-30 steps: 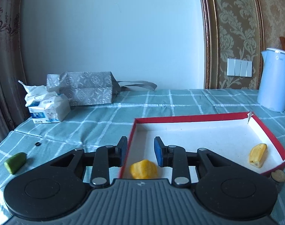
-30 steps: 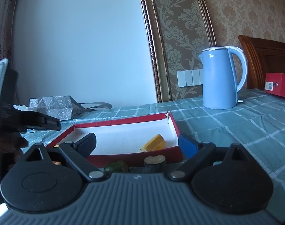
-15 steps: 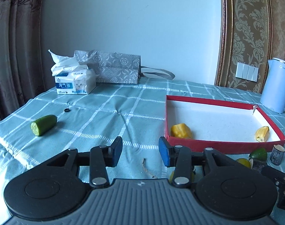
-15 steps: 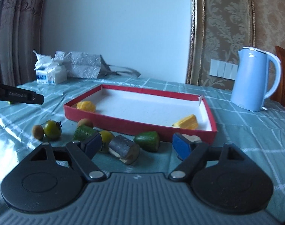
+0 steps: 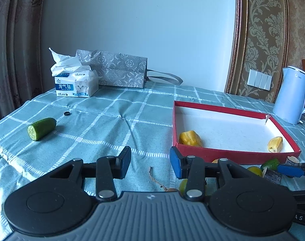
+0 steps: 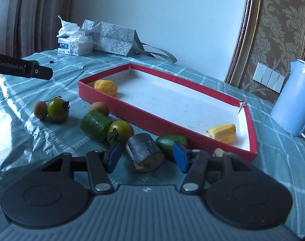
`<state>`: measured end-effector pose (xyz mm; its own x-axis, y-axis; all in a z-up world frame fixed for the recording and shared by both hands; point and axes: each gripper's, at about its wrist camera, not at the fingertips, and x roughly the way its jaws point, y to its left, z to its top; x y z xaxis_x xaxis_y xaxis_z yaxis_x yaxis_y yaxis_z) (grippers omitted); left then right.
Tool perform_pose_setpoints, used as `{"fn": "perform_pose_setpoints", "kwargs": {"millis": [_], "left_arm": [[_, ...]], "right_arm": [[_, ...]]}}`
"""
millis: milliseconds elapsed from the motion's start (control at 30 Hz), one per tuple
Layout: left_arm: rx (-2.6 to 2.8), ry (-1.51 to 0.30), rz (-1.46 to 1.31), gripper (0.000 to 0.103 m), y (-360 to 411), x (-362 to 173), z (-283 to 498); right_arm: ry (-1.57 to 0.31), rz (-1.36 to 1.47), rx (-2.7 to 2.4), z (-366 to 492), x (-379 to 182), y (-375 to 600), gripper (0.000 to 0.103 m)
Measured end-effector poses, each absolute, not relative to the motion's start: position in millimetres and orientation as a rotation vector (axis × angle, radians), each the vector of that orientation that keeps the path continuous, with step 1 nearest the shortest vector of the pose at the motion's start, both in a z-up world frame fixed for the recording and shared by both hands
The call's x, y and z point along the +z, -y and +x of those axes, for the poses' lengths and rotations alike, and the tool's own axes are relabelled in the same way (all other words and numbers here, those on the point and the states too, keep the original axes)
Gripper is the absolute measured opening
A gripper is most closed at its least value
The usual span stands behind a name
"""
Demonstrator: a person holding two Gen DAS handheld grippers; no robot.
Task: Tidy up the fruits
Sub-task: 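Close the right tool on the dark log while the left nears the brown fruit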
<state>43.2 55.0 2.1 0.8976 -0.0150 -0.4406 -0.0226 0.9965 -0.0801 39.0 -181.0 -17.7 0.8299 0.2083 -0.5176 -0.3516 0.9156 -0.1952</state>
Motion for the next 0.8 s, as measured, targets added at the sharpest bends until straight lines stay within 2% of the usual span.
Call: {"fn": "perform_pose_setpoints", "kwargs": {"millis": [633,700,800], "left_arm": [[-0.018,-0.476,-0.04,0.042,-59,1,29],[-0.036,-0.478,-0.007,0.048,-55,0,26],[-0.057,-0.479,0.053,0.049,-50,-2,18]], "right_arm": [[-0.475,-0.275,0.257,28,-11,183,0.033],[-0.466,-0.26,0.258,23,-7,186,0.034],[-0.462,-0.237,0.258,15,-4,189,0.034]]}}
